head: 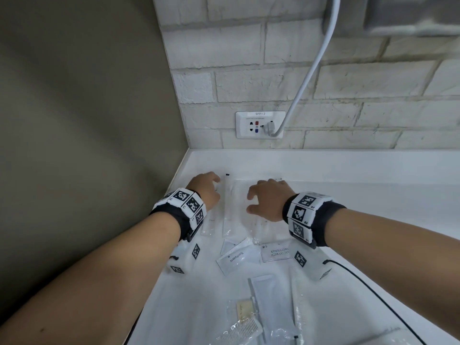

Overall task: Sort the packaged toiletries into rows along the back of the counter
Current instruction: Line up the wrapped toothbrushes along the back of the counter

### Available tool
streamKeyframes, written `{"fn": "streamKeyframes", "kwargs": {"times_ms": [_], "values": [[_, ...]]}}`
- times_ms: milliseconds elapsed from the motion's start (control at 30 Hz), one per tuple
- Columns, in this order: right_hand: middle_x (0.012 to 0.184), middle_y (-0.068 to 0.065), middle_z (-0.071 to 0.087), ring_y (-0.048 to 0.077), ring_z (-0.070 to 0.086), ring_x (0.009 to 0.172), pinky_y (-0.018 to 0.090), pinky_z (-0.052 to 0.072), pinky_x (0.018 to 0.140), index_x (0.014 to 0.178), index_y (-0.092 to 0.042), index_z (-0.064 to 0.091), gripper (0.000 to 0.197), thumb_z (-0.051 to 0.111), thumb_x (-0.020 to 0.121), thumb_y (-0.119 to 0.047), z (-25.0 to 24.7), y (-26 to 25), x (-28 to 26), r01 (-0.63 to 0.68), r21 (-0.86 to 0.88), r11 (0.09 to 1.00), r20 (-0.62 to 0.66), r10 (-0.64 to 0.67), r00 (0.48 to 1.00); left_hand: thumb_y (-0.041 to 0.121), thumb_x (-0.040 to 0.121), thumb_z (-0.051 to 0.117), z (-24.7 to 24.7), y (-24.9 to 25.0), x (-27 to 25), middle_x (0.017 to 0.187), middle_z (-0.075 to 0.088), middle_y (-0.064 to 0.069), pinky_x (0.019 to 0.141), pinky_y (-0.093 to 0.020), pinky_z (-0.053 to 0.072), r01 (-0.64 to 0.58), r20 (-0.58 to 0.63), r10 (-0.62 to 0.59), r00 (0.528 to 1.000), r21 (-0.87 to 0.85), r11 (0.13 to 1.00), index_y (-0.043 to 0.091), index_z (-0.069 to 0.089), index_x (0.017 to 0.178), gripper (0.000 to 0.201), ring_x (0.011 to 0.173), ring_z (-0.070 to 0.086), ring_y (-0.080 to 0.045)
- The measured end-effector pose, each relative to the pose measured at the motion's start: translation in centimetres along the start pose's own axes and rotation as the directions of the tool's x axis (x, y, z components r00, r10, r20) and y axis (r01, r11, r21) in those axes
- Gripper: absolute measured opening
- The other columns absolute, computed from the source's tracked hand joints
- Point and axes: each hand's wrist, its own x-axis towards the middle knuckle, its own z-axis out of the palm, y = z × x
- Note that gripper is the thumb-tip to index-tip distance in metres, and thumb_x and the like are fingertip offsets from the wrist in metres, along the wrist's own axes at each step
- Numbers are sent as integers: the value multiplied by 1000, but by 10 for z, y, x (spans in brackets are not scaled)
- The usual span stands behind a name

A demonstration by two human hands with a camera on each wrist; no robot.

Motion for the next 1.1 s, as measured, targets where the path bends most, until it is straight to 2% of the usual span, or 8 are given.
{"fn": "streamKeyframes", "kwargs": {"times_ms": [67,133,267,400,533,667,800,1100], "values": [[130,-1,53,22,46,123,39,32,107,127,-27,55,40,51,91,-45,-2,15,-10,-19,-12,1000,8,19,1000,14,89,60,5,15,-7,132,58,-5,99,-24,39,-105,54,104,993,23,994,20,57,130,42,120,54,-21],[130,-2,53,22,47,123,38,32,107,125,-27,56,42,54,89,-48,0,27,-19,-34,-18,999,38,34,999,25,86,64,16,29,-13,135,54,-1,103,-23,38,-171,140,162,977,58,984,30,60,128,42,122,52,-19],[129,-2,52,21,46,124,36,33,105,129,-26,54,53,60,84,-52,13,37,-31,-50,32,998,93,47,995,43,78,68,42,47,-26,135,41,-2,106,-35,42,-215,249,168,954,176,960,46,54,129,53,123,50,-24],[127,-2,54,21,48,121,36,35,104,132,-25,51,58,63,81,-52,23,40,-36,-53,37,998,93,49,994,54,69,65,52,49,-29,142,43,4,108,-38,39,-262,286,174,942,307,915,52,49,131,64,128,43,-25],[125,-4,55,21,48,121,36,32,105,131,-25,49,58,66,80,-47,26,44,-35,-57,53,997,88,52,995,57,71,62,49,46,-26,144,45,4,112,-39,29,-250,270,153,951,374,893,50,46,134,66,133,34,-27],[143,-4,48,20,42,134,43,17,118,142,-28,38,68,64,82,-43,28,41,-29,-35,60,998,114,28,993,46,85,62,44,41,-27,145,42,-4,115,-37,20,-243,224,163,961,401,883,37,37,145,65,137,30,-27],[155,-4,33,20,32,141,45,13,120,147,-32,32,69,57,86,-50,28,35,-23,-18,15,1000,144,16,989,50,85,59,41,39,-26,147,44,2,115,-38,20,-263,252,164,954,435,861,37,37,146,66,138,30,-24],[158,-1,26,21,20,147,47,1,122,149,-33,29,66,51,89,-50,26,32,-21,-45,-16,999,171,47,984,48,85,58,40,39,-17,146,46,9,111,-38,20,-304,234,220,947,428,851,39,43,141,59,138,30,-20]]}}
